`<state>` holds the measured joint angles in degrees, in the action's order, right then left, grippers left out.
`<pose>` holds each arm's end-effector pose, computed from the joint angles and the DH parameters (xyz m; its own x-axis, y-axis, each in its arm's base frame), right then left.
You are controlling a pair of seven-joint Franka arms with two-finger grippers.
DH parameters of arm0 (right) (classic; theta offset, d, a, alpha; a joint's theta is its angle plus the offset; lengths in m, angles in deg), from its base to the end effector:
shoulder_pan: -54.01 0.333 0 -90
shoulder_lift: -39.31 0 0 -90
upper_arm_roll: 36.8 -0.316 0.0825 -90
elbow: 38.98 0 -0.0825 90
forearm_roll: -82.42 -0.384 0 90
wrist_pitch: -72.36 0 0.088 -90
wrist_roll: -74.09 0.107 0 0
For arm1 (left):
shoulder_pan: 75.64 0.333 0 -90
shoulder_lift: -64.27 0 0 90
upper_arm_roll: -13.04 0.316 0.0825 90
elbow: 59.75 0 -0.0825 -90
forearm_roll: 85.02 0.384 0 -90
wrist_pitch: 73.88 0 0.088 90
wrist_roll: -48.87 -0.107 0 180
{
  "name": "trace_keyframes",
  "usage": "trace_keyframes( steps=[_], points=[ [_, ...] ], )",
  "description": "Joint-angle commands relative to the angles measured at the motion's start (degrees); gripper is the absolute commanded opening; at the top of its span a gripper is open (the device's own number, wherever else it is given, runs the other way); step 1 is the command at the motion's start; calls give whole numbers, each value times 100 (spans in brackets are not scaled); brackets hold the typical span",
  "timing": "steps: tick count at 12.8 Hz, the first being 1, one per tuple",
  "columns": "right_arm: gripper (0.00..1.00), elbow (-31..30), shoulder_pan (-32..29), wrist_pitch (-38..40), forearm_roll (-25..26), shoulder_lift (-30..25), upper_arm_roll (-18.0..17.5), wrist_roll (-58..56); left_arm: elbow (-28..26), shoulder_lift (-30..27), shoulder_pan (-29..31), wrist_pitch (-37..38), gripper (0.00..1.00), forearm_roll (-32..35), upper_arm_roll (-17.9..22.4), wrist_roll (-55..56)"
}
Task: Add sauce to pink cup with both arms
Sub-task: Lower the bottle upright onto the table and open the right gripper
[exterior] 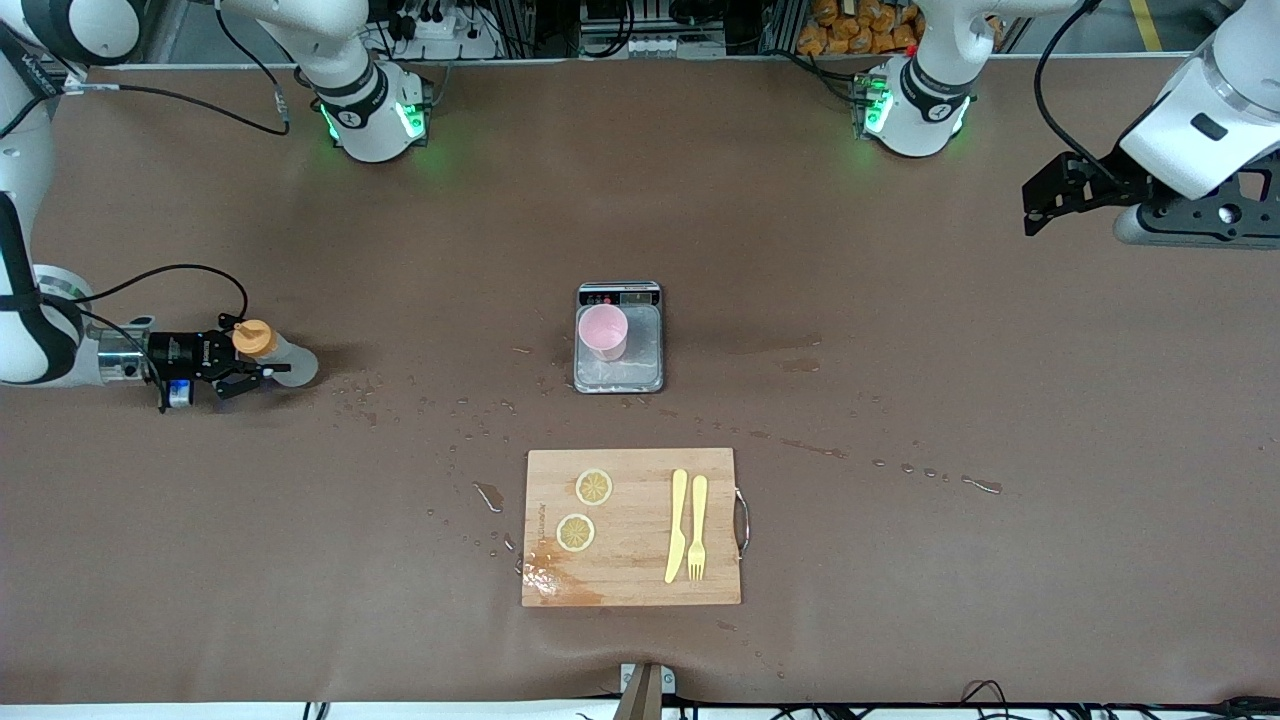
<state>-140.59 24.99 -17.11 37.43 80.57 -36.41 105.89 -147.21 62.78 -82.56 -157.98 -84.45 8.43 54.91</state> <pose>0.5249 -0.2083 0.1441 0.0027 -0.4272 -0.9041 -0.9885 -0.1380 0.0622 0.5253 -0.1066 0.6505 0.9950 -0.0945 -0.0313 -0.0950 -0.9954 -0.0154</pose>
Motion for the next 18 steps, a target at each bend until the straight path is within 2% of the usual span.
trace_keyframes(
  steps=[1,2,3,5,8,11,14,18],
  points=[
    [51,177,-104,123,-133,136,-100,-42,27,-44,-29,113,100,110,13,3],
    [66,185,-69,115,-133,145,-100,-33,18,-44,-38,113,100,110,4,3],
    [68,212,-77,115,-133,180,-100,-33,18,-36,-46,113,100,110,4,3],
    [87,238,-60,97,-133,197,-100,11,27,-35,-47,113,100,110,4,3],
    [100,561,-60,115,-29,198,-83,125,27,-35,-55,113,100,110,-5,3],
    [100,1317,-60,167,814,180,-83,265,27,-35,-55,113,100,110,-5,3],
    [100,1863,-42,482,1298,145,-100,266,27,-27,-47,113,100,110,-5,3],
    [100,3048,299,1491,2036,92,-136,231,27,-35,-47,113,100,110,4,3]
  ],
)
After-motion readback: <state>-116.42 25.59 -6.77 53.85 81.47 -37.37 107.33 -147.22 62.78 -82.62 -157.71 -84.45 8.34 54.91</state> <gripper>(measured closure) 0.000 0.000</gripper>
